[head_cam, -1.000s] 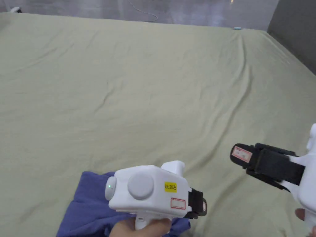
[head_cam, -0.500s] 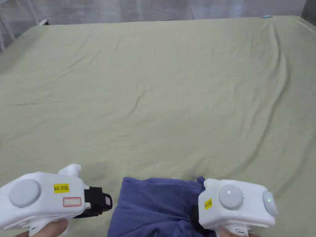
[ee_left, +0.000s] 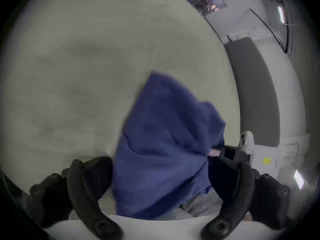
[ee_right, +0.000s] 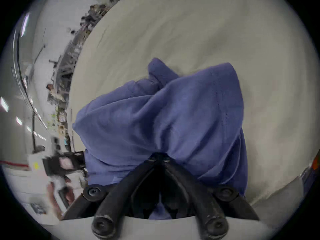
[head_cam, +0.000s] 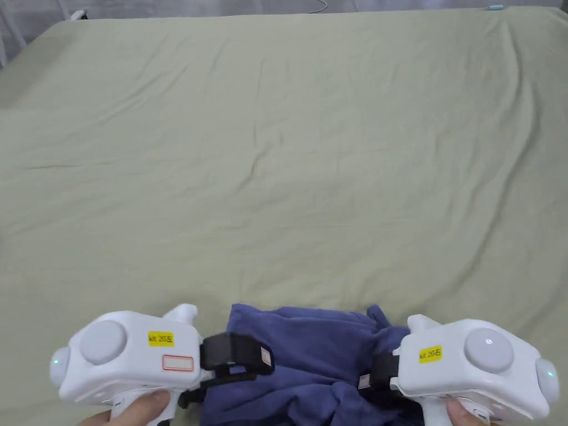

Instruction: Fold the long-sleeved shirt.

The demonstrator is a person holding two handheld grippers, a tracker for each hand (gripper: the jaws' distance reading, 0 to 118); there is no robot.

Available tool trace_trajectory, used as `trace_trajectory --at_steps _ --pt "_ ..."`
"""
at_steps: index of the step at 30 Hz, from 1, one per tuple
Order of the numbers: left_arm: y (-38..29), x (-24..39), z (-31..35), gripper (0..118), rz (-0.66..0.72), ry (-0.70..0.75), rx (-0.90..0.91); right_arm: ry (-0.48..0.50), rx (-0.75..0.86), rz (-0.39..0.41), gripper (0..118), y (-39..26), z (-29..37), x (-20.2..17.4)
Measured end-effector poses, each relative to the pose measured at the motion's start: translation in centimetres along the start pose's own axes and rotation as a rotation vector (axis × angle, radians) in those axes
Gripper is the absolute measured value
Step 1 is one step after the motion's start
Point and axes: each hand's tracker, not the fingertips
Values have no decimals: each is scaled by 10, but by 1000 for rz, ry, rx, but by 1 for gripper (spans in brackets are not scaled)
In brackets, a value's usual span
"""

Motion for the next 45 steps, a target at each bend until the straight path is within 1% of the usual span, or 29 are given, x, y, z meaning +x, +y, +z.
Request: trace_trajectory --at_steps 2,3,4,5,6,7,9,10,12,14,15,18,20,23,26,27,29,32,33,34,35,36,37,38,39,40,41,43,45 --pt "-1 20 17 112 -126 78 67 27 3 -35 0 -1 2 5" --pt "-4 24 17 109 -150 50 41 23 6 -35 0 -2 3 5" --pt "-7 25 18 100 -144 -16 31 21 9 -33 0 -3 2 4" --pt "-11 24 17 77 -104 -94 29 18 13 -32 0 -3 1 3" --pt "-14 21 12 43 -39 -164 22 11 18 -31 0 -4 1 1" --pt "-18 19 6 26 -6 -176 2 3 21 -29 0 -4 1 -1" --pt "-24 16 -4 23 -41 -128 4 -13 21 -18 0 -5 1 -5" --pt "-23 11 -1 21 -29 -124 23 -17 20 -15 0 -5 2 -6" --pt "-22 1 15 16 77 -206 43 -23 18 -16 0 -5 6 -8" --pt "-19 -1 39 14 30 -174 113 -32 19 -21 0 -5 14 -16" --pt "-18 -4 50 13 33 -181 120 -37 29 -15 0 -6 20 -24" --pt "-10 -16 85 12 92 -241 173 -38 102 72 0 -6 36 -60" --pt "0 -29 114 12 123 -227 225 10 118 109 0 -7 45 -89" --pt "2 -42 166 12 129 -137 322 93 120 157 0 -11 49 -134" --pt "4 -84 223 12 202 -89 393 159 98 219 0 -20 43 -176" --pt "2 -97 239 12 202 -32 415 175 88 237 0 -24 40 -188" --pt "-1 -124 265 12 197 140 424 201 61 269 0 -33 34 -208" --pt "-10 -166 282 12 252 321 407 223 34 315 0 -47 28 -228" --pt "-7 -183 283 12 252 386 397 228 28 335 0 -53 27 -234" --pt "-11 -189 282 17 255 411 418 231 25 348 0 -56 26 -237" --pt "-17 -187 280 35 251 466 453 234 20 362 0 -58 25 -240" --pt "-20 -183 279 81 229 494 488 236 15 376 0 -59 26 -241" --pt "-21 -180 280 108 192 474 519 239 15 384 0 -60 27 -243" --pt "-26 -173 282 118 197 470 567 241 17 387 0 -61 29 -243" --pt "-30 -165 286 118 215 470 643 241 22 394 0 -61 31 -244" --pt "-30 -158 289 118 215 458 677 241 28 400 0 -60 35 -244" --pt "-30 -153 294 118 184 433 698 242 38 406 0 -59 40 -243" --pt "-28 -129 298 118 144 464 696 254 62 416 0 -58 54 -239" --pt "-26 -100 302 118 67 444 710 264 103 423 0 -57 74 -232"
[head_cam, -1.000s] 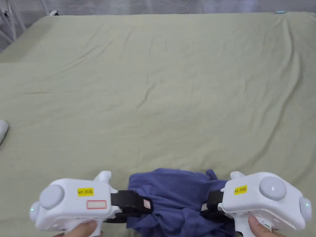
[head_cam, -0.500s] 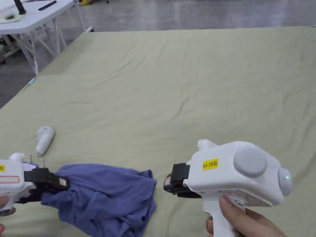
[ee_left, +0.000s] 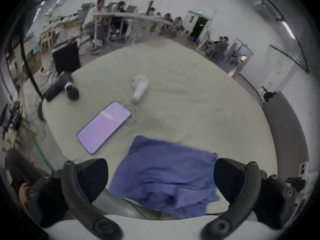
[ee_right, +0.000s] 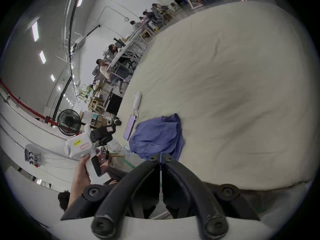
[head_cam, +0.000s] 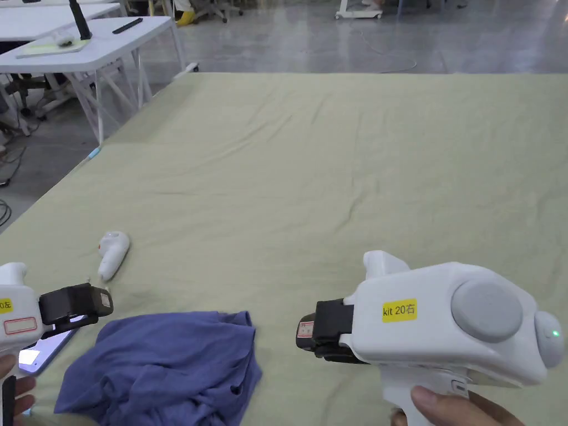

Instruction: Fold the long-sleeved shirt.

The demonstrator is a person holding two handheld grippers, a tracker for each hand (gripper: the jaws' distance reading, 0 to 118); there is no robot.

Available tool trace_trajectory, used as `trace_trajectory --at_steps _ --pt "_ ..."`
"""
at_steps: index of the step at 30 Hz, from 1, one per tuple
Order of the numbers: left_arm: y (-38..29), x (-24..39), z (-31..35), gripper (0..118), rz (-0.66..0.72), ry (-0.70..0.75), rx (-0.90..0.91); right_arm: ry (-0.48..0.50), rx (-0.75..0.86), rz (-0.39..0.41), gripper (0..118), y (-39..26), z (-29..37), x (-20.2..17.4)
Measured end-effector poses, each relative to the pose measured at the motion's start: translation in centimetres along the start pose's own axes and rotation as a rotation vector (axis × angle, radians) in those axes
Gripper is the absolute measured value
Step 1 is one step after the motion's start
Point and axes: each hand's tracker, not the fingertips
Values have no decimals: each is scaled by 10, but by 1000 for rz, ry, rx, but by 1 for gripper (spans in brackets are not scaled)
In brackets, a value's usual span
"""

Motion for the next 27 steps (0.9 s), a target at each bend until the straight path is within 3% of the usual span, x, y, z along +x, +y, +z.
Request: trace_trajectory --at_steps 1,2,3,4,6,9,11,14,22,27 --pt "4 16 8 116 -6 -25 -13 -20 22 6 0 1 12 1" --pt "8 36 19 95 -19 -94 -54 -43 47 15 0 4 26 2" --pt "11 60 33 5 -28 -199 -50 -58 80 30 0 7 45 4" --pt "13 86 50 0 -73 -262 28 -73 143 53 0 12 68 6" --pt "13 150 89 0 -208 -149 212 -145 308 123 0 22 118 5" --pt "11 238 140 0 -413 -212 406 -344 614 258 0 24 198 -8" --pt "-3 287 167 0 -462 -220 542 -469 790 353 0 15 239 -21" --pt "-30 334 189 0 -462 -262 668 -638 925 416 0 -3 278 -29" --pt "-102 373 183 0 -475 -240 590 -725 934 420 0 -60 312 -9" --pt "-130 372 197 0 -474 -216 575 -697 940 391 0 -82 323 -5"
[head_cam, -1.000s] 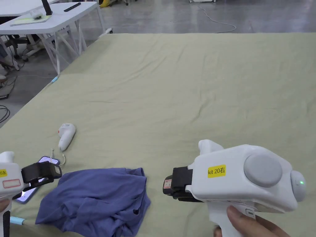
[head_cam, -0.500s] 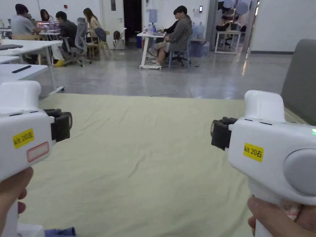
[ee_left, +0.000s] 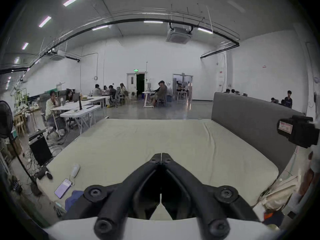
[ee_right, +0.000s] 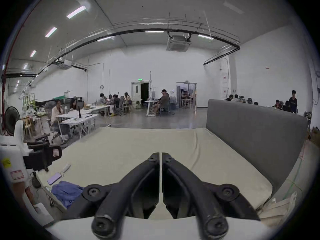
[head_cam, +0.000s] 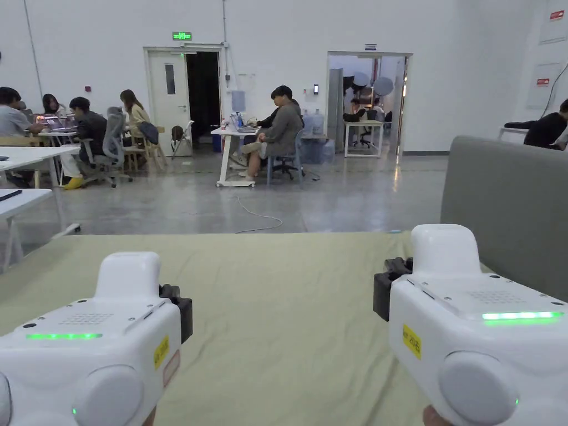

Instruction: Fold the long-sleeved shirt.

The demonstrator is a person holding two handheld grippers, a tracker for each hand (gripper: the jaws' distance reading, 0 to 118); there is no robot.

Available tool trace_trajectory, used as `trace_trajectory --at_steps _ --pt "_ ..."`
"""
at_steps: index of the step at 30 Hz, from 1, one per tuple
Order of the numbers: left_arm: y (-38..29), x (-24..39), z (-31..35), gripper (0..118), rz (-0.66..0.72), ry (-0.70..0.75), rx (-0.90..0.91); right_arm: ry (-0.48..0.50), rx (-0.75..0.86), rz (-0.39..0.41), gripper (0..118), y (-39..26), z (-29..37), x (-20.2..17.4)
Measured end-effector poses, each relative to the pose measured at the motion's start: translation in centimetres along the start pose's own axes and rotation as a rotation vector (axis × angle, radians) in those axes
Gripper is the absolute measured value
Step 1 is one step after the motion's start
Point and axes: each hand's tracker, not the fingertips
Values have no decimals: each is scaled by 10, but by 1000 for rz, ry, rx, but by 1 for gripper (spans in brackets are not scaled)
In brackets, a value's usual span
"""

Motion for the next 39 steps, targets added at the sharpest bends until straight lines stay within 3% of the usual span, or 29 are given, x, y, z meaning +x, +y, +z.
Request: trace_trajectory --at_steps 6,18,20,21,22,23,24,25,26,30,33,35,39 --pt "-7 5 36 0 -23 57 12 18 4 -10 0 -7 25 1" --pt "-4 13 56 0 -34 17 10 76 10 19 0 -2 38 -15" --pt "-4 12 54 0 -39 31 16 83 9 20 10 -2 37 -15" --pt "-4 11 56 0 -36 42 24 86 8 22 28 -2 35 -16" --pt "-3 9 56 1 -25 46 33 79 4 23 57 -2 32 -18" --pt "-3 8 57 20 -18 51 40 36 -1 7 93 -2 30 -19" --pt "-2 8 57 70 -16 57 49 -24 9 2 118 -3 28 -20" --pt "-2 6 57 108 -23 61 33 -18 90 -28 118 -5 28 -24" --pt "-2 5 56 118 -31 59 21 -63 79 -13 118 -4 26 -25" --pt "-3 7 72 118 -35 61 59 84 59 -79 118 -1 28 -22" --pt "-1 9 69 118 -44 69 55 91 8 -124 118 2 35 -18" --pt "-1 10 70 118 -48 68 56 74 -11 -103 118 1 31 -22" --pt "-2 11 70 118 -41 61 52 -20 10 18 118 -3 37 -30"
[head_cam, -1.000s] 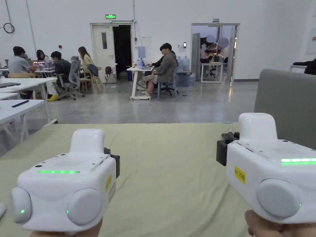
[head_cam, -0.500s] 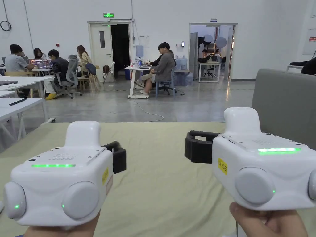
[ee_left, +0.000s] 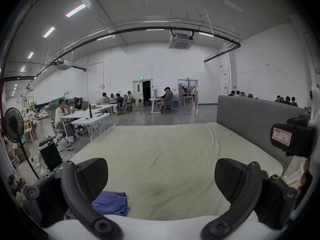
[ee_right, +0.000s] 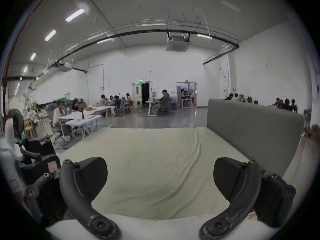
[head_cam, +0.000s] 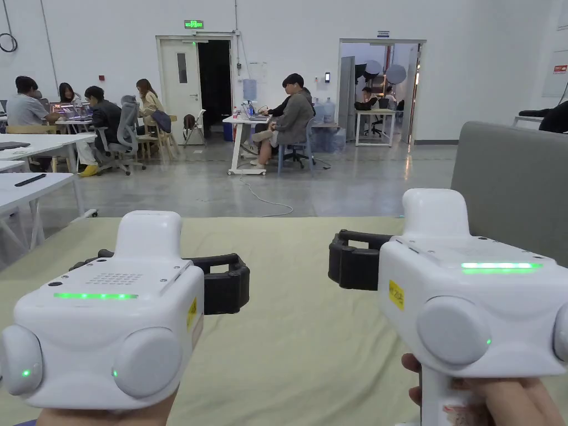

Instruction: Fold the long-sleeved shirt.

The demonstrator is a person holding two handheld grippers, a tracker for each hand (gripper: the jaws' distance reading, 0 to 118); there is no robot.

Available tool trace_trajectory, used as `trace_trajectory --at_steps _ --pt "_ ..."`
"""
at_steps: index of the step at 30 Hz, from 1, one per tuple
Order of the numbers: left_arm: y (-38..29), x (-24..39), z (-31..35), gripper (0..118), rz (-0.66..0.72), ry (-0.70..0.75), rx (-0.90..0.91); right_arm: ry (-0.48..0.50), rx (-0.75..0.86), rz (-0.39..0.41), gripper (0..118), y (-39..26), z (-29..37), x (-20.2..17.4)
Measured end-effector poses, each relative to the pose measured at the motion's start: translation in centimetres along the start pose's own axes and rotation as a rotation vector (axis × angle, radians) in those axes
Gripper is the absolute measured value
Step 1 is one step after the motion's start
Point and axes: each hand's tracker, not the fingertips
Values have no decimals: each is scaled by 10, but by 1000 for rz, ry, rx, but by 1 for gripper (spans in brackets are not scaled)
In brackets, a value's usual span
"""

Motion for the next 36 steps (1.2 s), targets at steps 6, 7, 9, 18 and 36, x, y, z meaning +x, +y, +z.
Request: trace_trajectory --at_steps 6,7,9,18,36 --pt "-1 0 -1 118 0 -2 -7 47 -19 4 118 -3 4 -6" --pt "0 0 -1 118 -3 -4 -6 64 -22 -8 118 -4 5 -4" --pt "0 0 -1 118 -6 -6 -8 69 -25 -24 118 -2 4 -2" --pt "3 3 2 118 -11 -17 -11 73 -25 -66 118 3 7 7" --pt "6 1 2 118 -2 -36 -20 73 -38 -60 118 5 5 4"
